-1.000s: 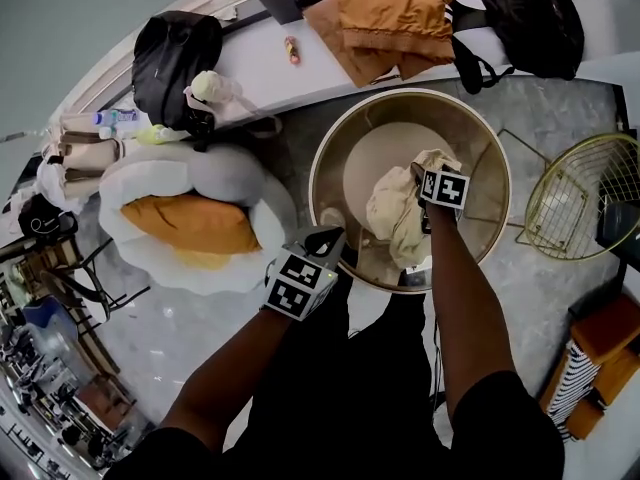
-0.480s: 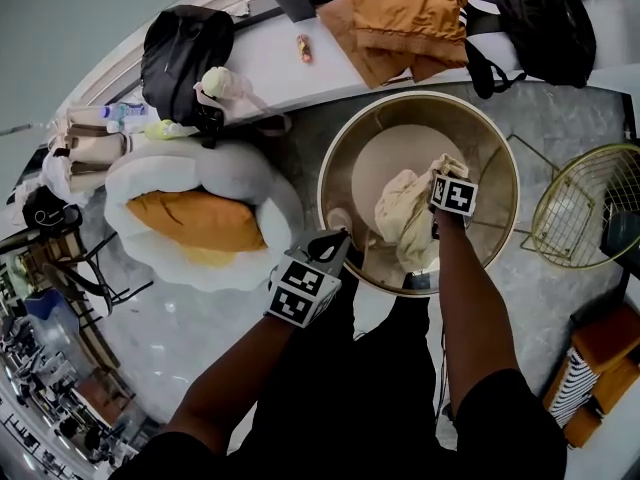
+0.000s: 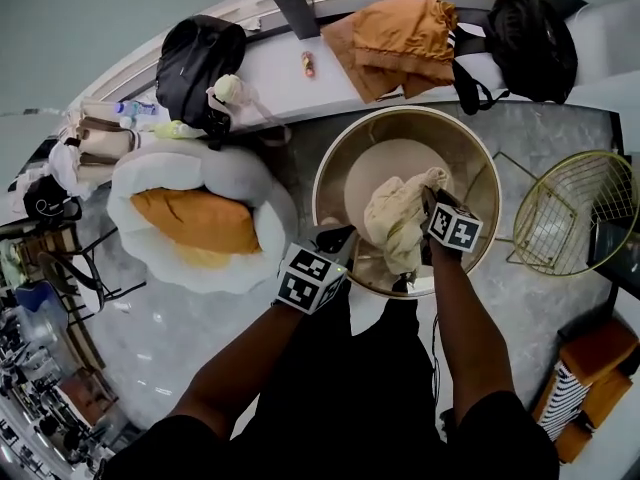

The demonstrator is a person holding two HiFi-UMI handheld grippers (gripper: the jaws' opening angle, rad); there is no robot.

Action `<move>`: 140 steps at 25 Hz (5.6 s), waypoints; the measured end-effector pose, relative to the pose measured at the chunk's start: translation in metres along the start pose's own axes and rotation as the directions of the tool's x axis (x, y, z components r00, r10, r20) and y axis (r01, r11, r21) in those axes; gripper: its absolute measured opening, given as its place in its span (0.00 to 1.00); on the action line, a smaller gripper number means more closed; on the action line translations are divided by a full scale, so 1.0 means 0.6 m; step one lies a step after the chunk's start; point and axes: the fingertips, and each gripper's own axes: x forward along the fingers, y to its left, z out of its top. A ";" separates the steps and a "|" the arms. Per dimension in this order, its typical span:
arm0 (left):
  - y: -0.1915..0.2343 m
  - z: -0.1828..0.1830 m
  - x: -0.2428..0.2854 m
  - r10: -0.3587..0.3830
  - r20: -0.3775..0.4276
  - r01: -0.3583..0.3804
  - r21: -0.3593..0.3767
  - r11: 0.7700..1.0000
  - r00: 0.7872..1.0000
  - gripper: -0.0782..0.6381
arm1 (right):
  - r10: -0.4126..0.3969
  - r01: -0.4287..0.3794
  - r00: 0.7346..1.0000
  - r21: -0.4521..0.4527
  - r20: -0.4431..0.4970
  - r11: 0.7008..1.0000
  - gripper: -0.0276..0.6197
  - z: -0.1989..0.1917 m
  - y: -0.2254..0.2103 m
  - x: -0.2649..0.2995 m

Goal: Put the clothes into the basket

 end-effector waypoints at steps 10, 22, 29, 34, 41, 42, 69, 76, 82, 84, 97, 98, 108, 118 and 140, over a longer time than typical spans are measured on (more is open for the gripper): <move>-0.075 0.057 -0.063 0.037 0.084 -0.038 0.014 0.999 0.996 0.11 | 0.216 -0.206 0.970 -0.103 0.107 0.973 0.17 0.050 0.124 -0.194; -0.201 0.125 -0.154 0.080 0.260 -0.090 0.024 0.996 0.962 0.11 | 0.413 -0.338 0.892 -0.335 0.183 0.880 0.17 0.122 0.201 -0.424; -0.284 0.120 -0.221 0.148 0.366 -0.143 -0.040 0.989 0.919 0.11 | 0.517 -0.402 0.842 -0.460 0.155 0.792 0.17 0.119 0.222 -0.552; -0.318 0.098 -0.268 0.238 0.437 -0.209 -0.115 0.971 0.867 0.11 | 0.585 -0.458 0.805 -0.523 0.099 0.719 0.17 0.089 0.231 -0.609; -0.375 0.056 -0.316 0.281 0.475 -0.245 -0.138 0.960 0.834 0.11 | 0.638 -0.499 0.768 -0.569 0.061 0.654 0.16 0.043 0.251 -0.668; -0.381 0.053 -0.324 0.282 0.483 -0.248 -0.135 0.959 0.829 0.11 | 0.646 -0.504 0.761 -0.571 0.060 0.648 0.16 0.037 0.257 -0.676; -0.449 -0.235 -0.512 0.205 0.529 -0.194 -0.077 0.978 0.823 0.11 | 0.689 -0.512 0.715 -0.586 0.113 0.628 0.16 -0.261 0.449 -0.833; -0.447 -0.283 -0.562 0.288 0.561 -0.243 -0.156 0.957 0.776 0.11 | 0.725 -0.571 0.689 -0.633 -0.022 0.523 0.16 -0.327 0.493 -0.854; -0.475 -0.320 -0.593 0.408 0.570 -0.315 -0.259 0.913 0.713 0.11 | 0.763 -0.640 0.628 -0.657 -0.150 0.398 0.16 -0.365 0.506 -0.875; -0.488 -0.331 -0.600 0.453 0.573 -0.331 -0.310 0.891 0.683 0.11 | 0.773 -0.661 0.604 -0.664 -0.193 0.350 0.16 -0.376 0.507 -0.888; -0.658 -0.449 -0.586 0.694 0.496 -0.404 -0.573 0.713 0.522 0.11 | 0.782 -0.751 0.446 -0.657 -0.435 0.063 0.16 -0.477 0.448 -0.978; -0.671 -0.466 -0.582 0.713 0.479 -0.409 -0.593 0.693 0.513 0.11 | 0.778 -0.761 0.432 -0.647 -0.456 0.044 0.16 -0.491 0.442 -0.981; -0.769 -0.606 -0.596 0.853 0.320 -0.432 -0.756 0.492 0.412 0.11 | 0.708 -0.840 0.277 -0.521 -0.649 -0.149 0.16 -0.631 0.438 -1.036; -0.820 -0.737 -0.709 0.951 0.203 -0.414 -0.864 0.286 0.233 0.11 | 0.595 -0.838 0.139 -0.414 -0.792 -0.355 0.16 -0.766 0.519 -1.103; -0.907 -1.135 -0.972 0.997 0.069 -0.359 -0.930 0.079 0.042 0.11 | 0.411 -0.816 0.003 -0.240 -0.911 -0.526 0.16 -1.189 0.734 -1.270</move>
